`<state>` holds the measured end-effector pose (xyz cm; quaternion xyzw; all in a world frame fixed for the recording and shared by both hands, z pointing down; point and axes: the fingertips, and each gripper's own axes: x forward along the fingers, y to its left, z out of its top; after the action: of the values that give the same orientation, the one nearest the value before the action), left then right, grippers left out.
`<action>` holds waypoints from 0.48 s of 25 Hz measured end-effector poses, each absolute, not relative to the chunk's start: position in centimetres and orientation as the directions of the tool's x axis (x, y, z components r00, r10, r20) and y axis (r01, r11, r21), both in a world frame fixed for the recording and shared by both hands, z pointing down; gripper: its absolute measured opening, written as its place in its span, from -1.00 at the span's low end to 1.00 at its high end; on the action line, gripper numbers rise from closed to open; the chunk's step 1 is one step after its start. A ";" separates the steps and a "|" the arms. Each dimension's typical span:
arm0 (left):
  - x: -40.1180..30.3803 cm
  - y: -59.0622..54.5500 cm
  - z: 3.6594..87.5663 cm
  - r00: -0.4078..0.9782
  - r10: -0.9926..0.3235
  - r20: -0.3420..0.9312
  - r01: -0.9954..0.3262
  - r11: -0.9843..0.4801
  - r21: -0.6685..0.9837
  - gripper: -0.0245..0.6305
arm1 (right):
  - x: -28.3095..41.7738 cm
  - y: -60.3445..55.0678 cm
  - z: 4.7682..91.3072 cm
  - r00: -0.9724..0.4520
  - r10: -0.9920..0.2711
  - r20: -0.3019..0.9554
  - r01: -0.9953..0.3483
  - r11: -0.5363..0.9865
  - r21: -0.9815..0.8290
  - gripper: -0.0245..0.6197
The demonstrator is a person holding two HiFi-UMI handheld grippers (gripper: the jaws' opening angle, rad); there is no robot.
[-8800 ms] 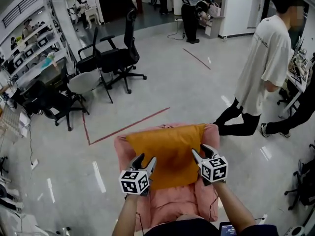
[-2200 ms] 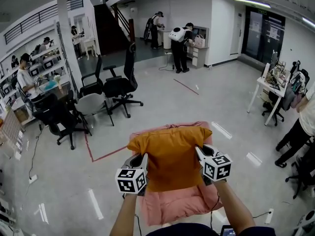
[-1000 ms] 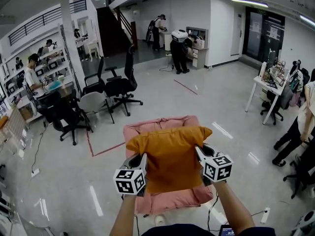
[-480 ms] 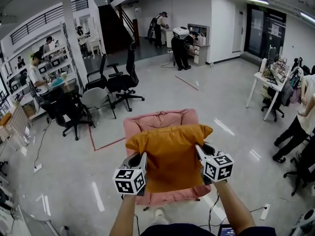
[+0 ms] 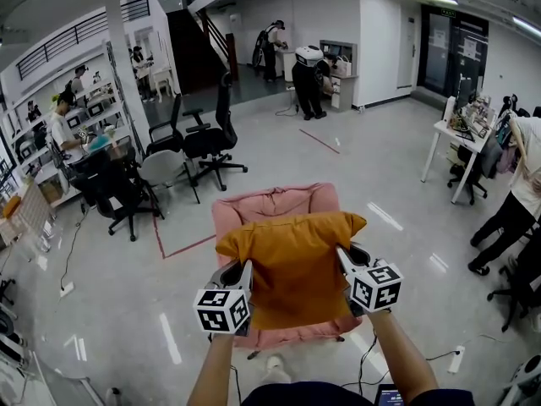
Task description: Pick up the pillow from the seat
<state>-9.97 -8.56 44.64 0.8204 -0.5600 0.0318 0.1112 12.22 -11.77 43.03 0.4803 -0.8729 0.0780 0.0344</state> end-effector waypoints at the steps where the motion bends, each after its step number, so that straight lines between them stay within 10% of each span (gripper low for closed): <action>1: -10.0 -8.4 44.6 0.371 -0.912 0.177 -0.926 -0.348 0.147 -0.85 | 12.2 -11.6 43.0 -0.536 -0.833 0.135 -0.844 0.526 -0.103 -0.76; 12: -10.1 -6.9 44.6 0.370 -0.911 0.184 -0.927 -0.349 0.138 -0.85 | 12.1 -10.0 43.2 -0.538 -0.833 0.132 -0.843 0.527 -0.111 -0.76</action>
<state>-10.10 -6.86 44.57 0.8204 -0.5599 0.0371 0.1096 12.11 -10.00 43.17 0.4796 -0.8732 0.0810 0.0313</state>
